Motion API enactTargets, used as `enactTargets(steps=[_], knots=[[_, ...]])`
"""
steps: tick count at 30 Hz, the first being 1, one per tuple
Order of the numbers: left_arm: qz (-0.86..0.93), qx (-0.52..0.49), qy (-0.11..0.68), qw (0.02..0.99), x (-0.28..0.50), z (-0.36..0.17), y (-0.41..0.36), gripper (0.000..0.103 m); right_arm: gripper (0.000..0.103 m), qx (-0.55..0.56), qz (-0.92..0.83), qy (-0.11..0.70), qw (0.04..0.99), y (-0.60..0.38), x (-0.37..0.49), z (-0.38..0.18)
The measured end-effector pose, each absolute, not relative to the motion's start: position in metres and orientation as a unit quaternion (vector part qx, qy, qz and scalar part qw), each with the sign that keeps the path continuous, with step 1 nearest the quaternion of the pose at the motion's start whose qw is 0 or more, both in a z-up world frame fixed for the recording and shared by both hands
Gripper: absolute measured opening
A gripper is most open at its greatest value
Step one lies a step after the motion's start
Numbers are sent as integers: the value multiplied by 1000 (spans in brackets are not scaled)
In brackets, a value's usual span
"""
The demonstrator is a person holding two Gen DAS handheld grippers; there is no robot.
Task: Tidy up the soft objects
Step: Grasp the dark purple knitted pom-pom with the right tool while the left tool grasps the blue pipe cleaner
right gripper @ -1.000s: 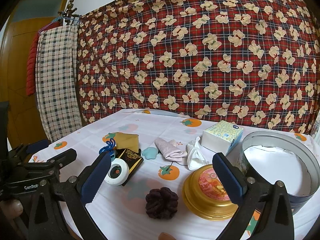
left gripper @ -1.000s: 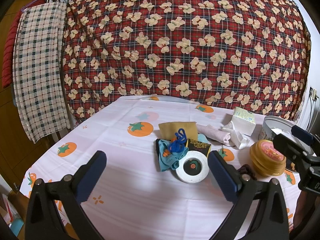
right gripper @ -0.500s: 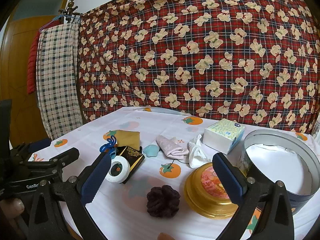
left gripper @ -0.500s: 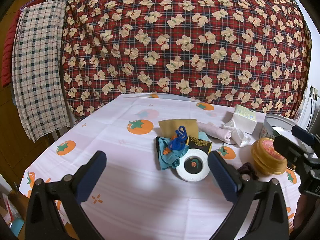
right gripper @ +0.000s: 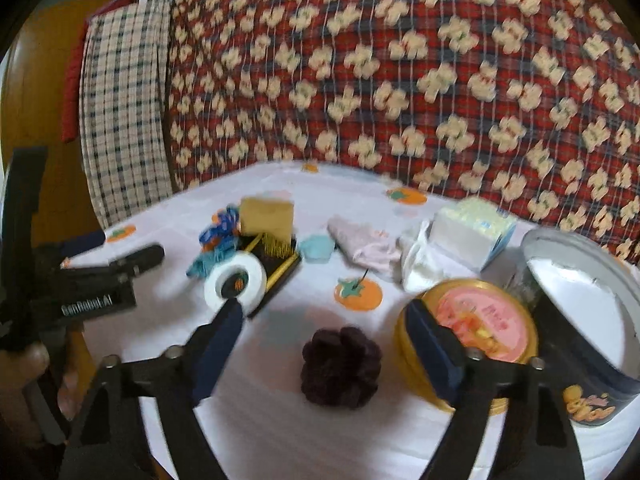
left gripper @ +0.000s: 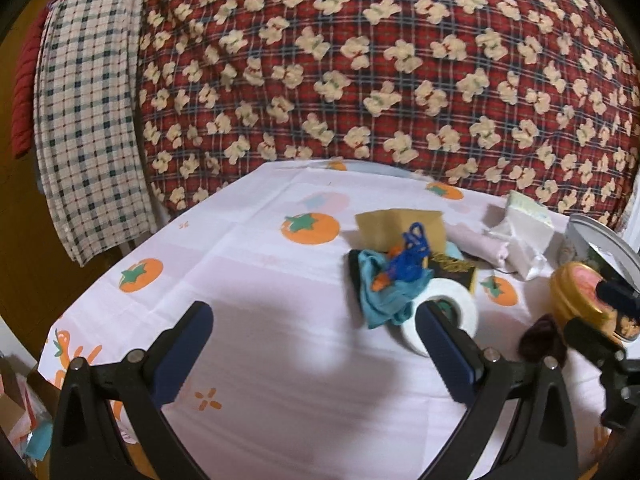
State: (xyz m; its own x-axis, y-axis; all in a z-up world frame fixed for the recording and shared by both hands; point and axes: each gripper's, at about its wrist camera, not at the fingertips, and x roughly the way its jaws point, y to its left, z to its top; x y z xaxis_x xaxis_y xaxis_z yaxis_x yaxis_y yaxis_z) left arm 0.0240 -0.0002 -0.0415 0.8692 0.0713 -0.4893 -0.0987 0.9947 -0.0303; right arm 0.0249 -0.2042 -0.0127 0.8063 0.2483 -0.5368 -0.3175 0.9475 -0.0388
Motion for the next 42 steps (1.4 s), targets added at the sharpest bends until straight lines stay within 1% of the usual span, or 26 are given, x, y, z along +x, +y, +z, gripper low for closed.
enactTargets(steps=[2, 4, 7, 15, 17, 18, 22, 24, 26, 29, 32, 33, 35, 38, 39, 40, 41, 42], knots=[[47, -31, 257, 965, 26, -44, 4, 103, 77, -71, 149, 294, 941, -201, 31, -21], [46, -32, 262, 963, 29, -47, 6, 103, 70, -81, 146, 312, 935, -198, 35, -29], [44, -32, 269, 961, 34, -49, 7, 103, 65, -87, 143, 337, 927, -195, 42, -38], [28, -38, 290, 956, 42, -51, 2, 103, 59, -106, 132, 372, 913, -191, 53, -47], [19, -37, 295, 955, 45, -51, -2, 102, 48, -123, 124, 371, 912, -187, 54, -48], [15, -35, 296, 954, 45, -51, -4, 102, 40, -126, 120, 370, 913, -187, 54, -47], [-2, -31, 302, 953, 50, -51, -9, 101, 33, -109, 133, 367, 914, -190, 57, -44], [-11, -33, 307, 951, 56, -49, -9, 101, 31, -96, 142, 360, 917, -191, 56, -41], [-17, -33, 306, 951, 61, -47, -9, 98, 30, -92, 147, 354, 919, -189, 55, -39], [-21, -31, 308, 951, 72, -42, -9, 91, 30, -94, 150, 342, 923, -184, 54, -36], [-33, -37, 302, 952, 80, -36, -11, 82, 30, -94, 147, 332, 927, -183, 56, -33], [-35, -33, 301, 953, 83, -35, -14, 76, 30, -93, 146, 330, 928, -183, 56, -32], [-39, -27, 310, 950, 92, -36, -19, 72, 30, -94, 144, 325, 930, -185, 57, -30], [-50, -27, 321, 945, 104, -38, -24, 58, 30, -89, 146, 322, 931, -187, 57, -29], [-47, -20, 323, 945, 108, -38, -27, 45, 30, -89, 146, 320, 932, -187, 56, -29], [-48, -16, 325, 944, 111, -38, -29, 25, 30, -91, 146, 318, 933, -187, 56, -29], [-56, -17, 334, 941, 114, -39, -31, 17, 30, -91, 146, 316, 933, -186, 55, -28], [-68, -22, 340, 938, 117, -39, -31, 14, 30, -91, 145, 313, 934, -186, 55, -28]])
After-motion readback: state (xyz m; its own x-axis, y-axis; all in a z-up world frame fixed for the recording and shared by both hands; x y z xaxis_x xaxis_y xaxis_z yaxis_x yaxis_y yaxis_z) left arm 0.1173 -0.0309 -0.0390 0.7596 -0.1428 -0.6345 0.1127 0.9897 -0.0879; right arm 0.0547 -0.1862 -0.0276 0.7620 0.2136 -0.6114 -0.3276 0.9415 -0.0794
